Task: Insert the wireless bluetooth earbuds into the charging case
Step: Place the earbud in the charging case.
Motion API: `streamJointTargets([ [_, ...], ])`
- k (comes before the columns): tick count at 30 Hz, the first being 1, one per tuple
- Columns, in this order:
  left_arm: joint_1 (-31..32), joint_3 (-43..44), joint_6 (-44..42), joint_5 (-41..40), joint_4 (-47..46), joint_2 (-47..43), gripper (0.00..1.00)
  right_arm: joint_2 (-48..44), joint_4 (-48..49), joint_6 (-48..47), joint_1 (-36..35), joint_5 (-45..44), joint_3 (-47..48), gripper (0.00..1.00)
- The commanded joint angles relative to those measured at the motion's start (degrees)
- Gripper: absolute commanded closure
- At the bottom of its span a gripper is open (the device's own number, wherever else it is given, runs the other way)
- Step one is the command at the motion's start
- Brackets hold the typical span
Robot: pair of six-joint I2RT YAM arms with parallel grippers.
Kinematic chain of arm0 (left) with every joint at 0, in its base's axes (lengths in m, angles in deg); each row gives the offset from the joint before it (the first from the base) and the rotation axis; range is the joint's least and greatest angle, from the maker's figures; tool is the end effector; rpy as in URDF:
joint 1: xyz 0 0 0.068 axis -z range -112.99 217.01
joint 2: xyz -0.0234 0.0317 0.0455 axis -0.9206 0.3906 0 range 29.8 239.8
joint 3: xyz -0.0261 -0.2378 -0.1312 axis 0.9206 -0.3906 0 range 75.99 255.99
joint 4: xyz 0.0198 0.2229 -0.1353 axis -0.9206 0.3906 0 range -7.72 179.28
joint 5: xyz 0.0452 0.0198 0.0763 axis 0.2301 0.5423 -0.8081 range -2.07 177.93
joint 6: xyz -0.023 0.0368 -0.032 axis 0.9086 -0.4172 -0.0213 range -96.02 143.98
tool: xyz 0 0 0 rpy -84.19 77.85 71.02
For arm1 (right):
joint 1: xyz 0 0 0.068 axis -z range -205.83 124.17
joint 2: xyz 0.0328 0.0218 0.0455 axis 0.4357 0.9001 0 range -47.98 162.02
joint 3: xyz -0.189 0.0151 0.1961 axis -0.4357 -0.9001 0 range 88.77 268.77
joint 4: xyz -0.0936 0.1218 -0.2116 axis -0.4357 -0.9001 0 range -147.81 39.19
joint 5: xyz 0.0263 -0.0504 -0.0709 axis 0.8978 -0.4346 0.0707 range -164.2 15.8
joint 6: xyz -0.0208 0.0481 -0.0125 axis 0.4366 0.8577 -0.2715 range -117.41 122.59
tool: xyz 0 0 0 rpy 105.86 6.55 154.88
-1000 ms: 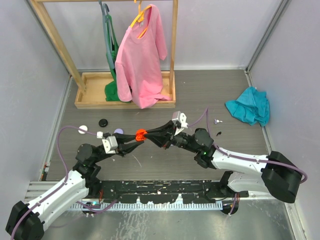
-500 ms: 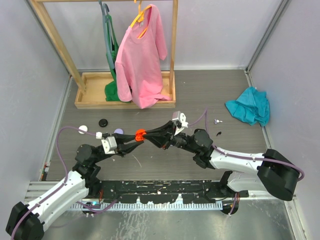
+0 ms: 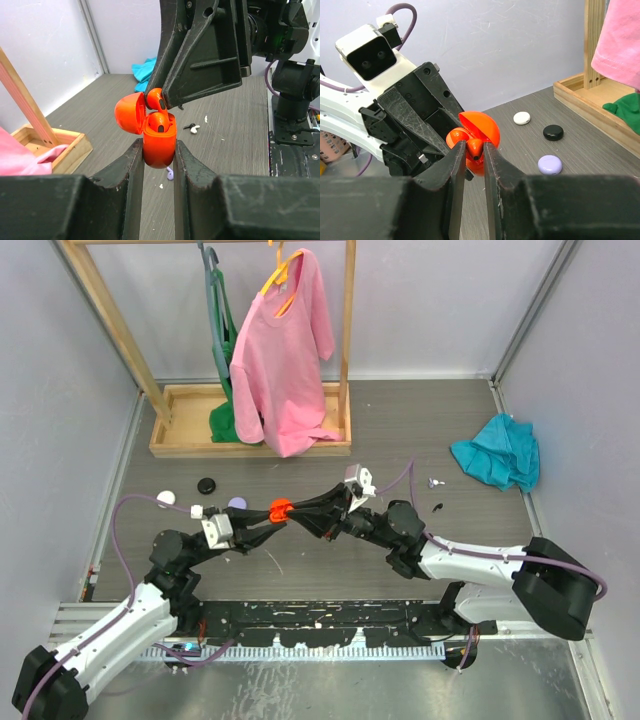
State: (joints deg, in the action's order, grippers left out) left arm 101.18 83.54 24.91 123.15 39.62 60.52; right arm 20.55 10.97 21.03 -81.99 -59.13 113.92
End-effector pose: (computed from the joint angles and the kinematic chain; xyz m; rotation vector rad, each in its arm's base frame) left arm 0.1036 -0.0950 0.2415 0.8814 1.0210 -0.8973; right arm 0.1289 0.2091 0.2687 -0.6699 1.1959 1.2746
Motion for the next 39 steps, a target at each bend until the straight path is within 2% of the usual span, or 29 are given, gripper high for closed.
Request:
streamJointTargets([
  [1, 0.30, 0.30, 0.65, 0.24, -4.97, -0.92, 1.00, 0.37, 1.92, -0.15, -0.26, -1.58, -0.57, 0.73],
  [7, 0.30, 0.29, 0.57, 0.33, -5.00, -0.16, 1.00, 0.86, 1.58, -0.11, -0.18, -1.00, 0.30, 0.65],
  [12, 0.28, 0.44, 0.07, 0.08, -4.19, 0.84, 1.00, -1.94, -6.26, -1.38, 0.50, -2.23, 1.40, 0.55],
  [19, 0.28, 0.72, -0.31, -0.15, -3.32, 2.14, 1.00, -6.65, -13.80, 1.59, 7.70, 4.69, 2.36, 0.43],
  [26, 0.28, 1.17, -0.40, 0.55, -2.49, 3.06, 1.00, -7.80, -18.81, 4.46, 15.43, 16.13, 4.94, 0.39],
  [30, 0.24, 1.54, -0.36, 0.98, -2.38, 3.70, 1.00, -7.15, -24.05, 2.01, 15.69, 16.17, 7.01, 0.39],
  [39, 0.29, 1.85, -0.14, 1.99, -2.49, 4.31, 1.00, -2.54, -21.95, 4.14, 15.63, 21.46, 8.90, 0.37],
])
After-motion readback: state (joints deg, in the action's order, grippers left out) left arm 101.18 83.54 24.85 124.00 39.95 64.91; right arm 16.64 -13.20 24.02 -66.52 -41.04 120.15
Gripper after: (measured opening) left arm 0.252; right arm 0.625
